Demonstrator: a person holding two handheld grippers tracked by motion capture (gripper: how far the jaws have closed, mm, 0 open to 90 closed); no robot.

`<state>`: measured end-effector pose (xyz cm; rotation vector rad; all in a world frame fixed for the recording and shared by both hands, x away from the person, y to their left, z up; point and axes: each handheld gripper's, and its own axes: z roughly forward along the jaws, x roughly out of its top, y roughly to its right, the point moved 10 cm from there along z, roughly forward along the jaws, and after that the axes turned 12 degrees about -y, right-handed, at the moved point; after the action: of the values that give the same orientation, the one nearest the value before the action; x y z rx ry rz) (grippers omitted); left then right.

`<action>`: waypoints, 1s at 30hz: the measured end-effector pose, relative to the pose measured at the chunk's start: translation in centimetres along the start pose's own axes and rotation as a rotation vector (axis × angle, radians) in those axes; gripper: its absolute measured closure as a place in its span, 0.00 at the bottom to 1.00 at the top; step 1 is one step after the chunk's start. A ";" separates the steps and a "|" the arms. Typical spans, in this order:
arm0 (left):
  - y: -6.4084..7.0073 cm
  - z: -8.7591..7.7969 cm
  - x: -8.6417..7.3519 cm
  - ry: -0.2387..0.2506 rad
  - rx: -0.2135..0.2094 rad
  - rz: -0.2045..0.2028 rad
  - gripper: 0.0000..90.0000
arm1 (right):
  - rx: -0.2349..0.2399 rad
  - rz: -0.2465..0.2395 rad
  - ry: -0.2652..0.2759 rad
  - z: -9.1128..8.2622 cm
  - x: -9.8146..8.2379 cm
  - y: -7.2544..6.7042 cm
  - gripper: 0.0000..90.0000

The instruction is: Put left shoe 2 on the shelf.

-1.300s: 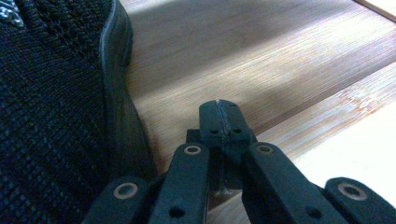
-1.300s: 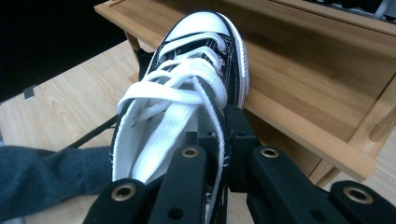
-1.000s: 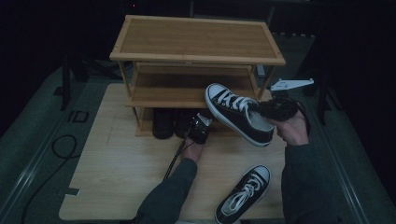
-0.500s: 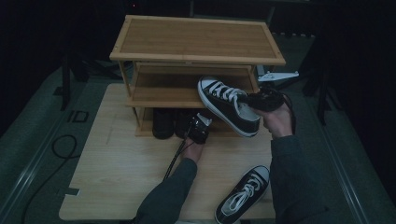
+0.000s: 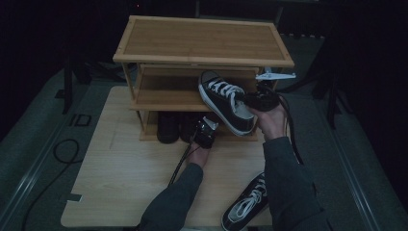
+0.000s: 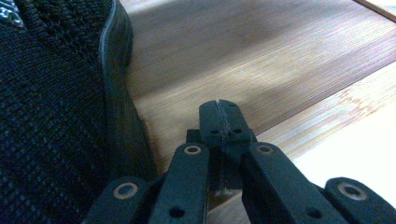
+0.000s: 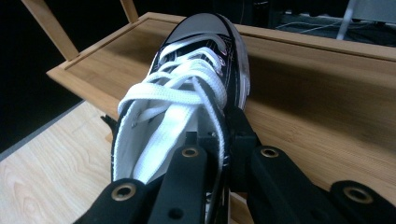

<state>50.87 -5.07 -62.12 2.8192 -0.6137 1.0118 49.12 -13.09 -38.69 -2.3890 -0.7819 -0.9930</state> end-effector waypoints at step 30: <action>0.0 0.0 0.0 0.000 0.003 -0.001 1.00 | -0.046 0.164 0.037 1.9 1.1 1.1 0.89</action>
<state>50.88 -5.05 -62.12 2.8219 -0.6107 1.0129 51.44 -12.44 -39.30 -2.4218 -0.5448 -0.9941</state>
